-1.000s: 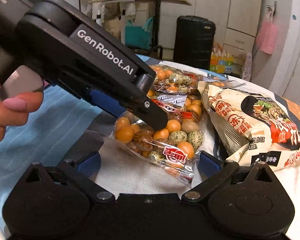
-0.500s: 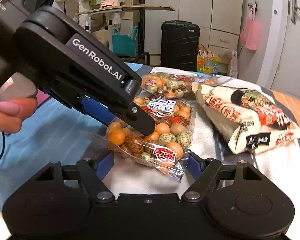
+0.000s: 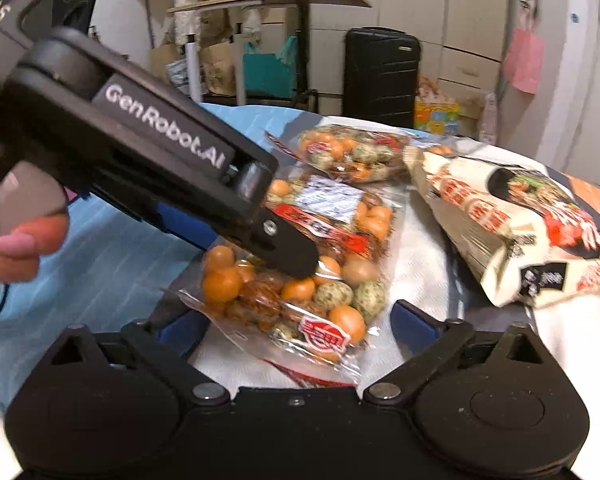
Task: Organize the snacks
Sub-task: 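Grasp the clear bag of coated nuts with both tools, then carry the nut bag over the pink box with both tools, then open both tools to drop the nut bag into the pink box, then move both tools to the second clear bag of coated nuts, then grasp the second nut bag with both tools, then lift and carry the nut bag over the pink box with both tools, then open both tools to drop the nut bag into the pink box, then move both tools to the beige noodle packet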
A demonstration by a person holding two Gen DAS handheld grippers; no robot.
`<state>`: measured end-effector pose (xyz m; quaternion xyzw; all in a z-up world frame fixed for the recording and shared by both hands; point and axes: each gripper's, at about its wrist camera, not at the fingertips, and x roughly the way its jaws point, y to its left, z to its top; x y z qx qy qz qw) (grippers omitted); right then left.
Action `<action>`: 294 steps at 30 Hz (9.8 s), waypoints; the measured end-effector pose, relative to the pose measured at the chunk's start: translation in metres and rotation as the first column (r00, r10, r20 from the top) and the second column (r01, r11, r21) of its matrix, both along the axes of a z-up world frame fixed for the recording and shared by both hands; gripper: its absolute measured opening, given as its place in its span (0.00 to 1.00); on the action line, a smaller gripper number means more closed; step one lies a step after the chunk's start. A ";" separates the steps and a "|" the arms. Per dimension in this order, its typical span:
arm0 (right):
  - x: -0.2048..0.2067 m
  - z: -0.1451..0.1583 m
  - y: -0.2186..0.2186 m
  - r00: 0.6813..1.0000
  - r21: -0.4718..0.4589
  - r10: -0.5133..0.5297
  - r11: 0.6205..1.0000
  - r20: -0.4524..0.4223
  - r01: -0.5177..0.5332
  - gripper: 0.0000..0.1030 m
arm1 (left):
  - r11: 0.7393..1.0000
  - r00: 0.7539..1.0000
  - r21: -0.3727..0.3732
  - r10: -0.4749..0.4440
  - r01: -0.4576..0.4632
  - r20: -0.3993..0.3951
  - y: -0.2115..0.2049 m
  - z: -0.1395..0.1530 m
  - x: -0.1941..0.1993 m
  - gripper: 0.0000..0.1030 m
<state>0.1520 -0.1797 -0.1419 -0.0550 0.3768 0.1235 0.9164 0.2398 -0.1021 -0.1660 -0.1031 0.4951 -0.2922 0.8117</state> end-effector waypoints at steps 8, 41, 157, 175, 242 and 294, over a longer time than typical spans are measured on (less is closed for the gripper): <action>-0.009 0.007 0.010 0.999 0.002 -0.047 0.999 -0.013 0.047 0.77 | 0.998 1.000 0.055 -0.017 0.018 -0.001 0.002 0.014 -0.010 0.55; -0.080 0.095 0.074 0.989 -0.007 0.141 0.990 -0.050 -0.141 0.76 | 0.994 0.996 0.070 0.091 -0.089 -0.016 0.096 0.116 -0.138 0.56; 0.101 -0.011 -0.005 0.986 0.099 -0.166 0.981 -0.017 0.167 0.80 | 0.993 0.979 0.112 -0.020 0.043 -0.201 -0.011 0.016 0.147 0.55; 0.104 -0.014 0.014 0.985 -0.008 -0.175 0.985 0.013 0.175 0.85 | 0.998 0.991 0.036 0.047 -0.042 -0.129 0.003 0.006 0.106 0.55; 0.021 0.104 0.210 0.894 0.046 0.395 0.910 0.211 -0.412 0.63 | 0.918 0.923 0.121 0.360 -0.377 0.139 0.263 0.160 -0.087 0.54; 0.032 0.111 -0.167 0.986 0.095 -0.166 0.982 0.012 0.164 0.98 | 0.993 0.981 0.061 0.093 -0.104 0.171 0.005 0.128 -0.031 0.80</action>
